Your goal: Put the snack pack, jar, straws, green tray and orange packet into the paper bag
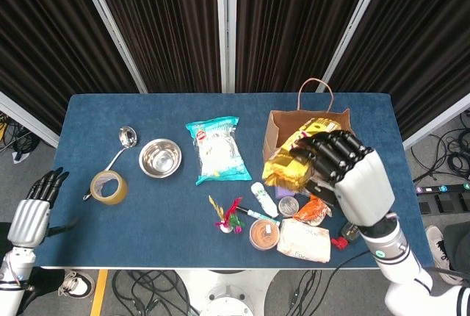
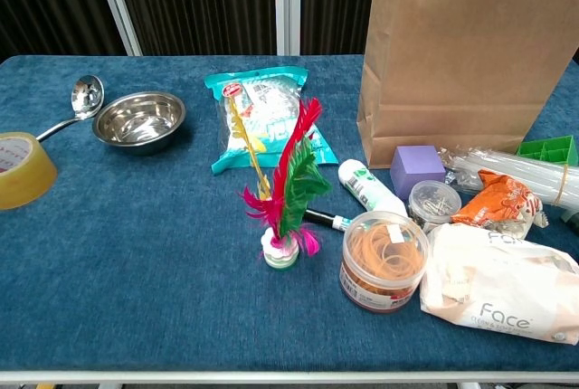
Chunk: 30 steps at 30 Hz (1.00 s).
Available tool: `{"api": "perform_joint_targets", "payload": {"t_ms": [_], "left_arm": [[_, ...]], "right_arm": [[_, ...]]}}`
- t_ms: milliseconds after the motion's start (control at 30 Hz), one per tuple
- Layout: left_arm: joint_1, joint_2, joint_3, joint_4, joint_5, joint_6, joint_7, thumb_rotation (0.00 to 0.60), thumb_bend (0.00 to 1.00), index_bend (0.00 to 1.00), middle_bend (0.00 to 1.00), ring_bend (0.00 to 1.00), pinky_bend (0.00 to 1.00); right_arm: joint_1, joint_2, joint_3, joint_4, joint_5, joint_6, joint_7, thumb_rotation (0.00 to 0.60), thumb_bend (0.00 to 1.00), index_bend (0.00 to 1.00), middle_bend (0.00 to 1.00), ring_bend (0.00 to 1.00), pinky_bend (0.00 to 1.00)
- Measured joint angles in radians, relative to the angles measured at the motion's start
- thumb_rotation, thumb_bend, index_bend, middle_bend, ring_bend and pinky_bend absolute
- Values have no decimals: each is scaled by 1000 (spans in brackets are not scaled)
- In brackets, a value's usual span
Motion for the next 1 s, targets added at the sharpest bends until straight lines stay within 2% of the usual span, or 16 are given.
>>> {"api": "perform_joint_targets", "payload": {"t_ms": [167, 433, 700, 833, 1000], "left_arm": [[-9, -5, 1, -1, 5, -9, 3, 600, 44, 99, 143, 12, 156], [-6, -5, 5, 4, 1, -13, 3, 600, 44, 100, 143, 12, 156], [-7, -6, 6, 16, -4, -21, -10, 600, 44, 99, 143, 12, 156], [-10, -11, 6, 20, -1, -23, -11, 600, 44, 100, 144, 12, 156], [-10, -11, 7, 21, 0, -22, -9, 600, 44, 100, 143, 12, 155]], "right_arm": [[16, -69, 15, 159, 62, 20, 193, 600, 346, 655, 497, 396, 518], [53, -251, 33, 372, 196, 24, 558, 600, 356, 658, 497, 395, 518], [75, -390, 59, 580, 318, 3, 719, 600, 360, 661, 498, 394, 518], [78, -410, 62, 608, 355, -34, 775, 600, 360, 662, 497, 394, 518], [65, -406, 53, 570, 374, -68, 820, 600, 360, 662, 497, 393, 518]]}}
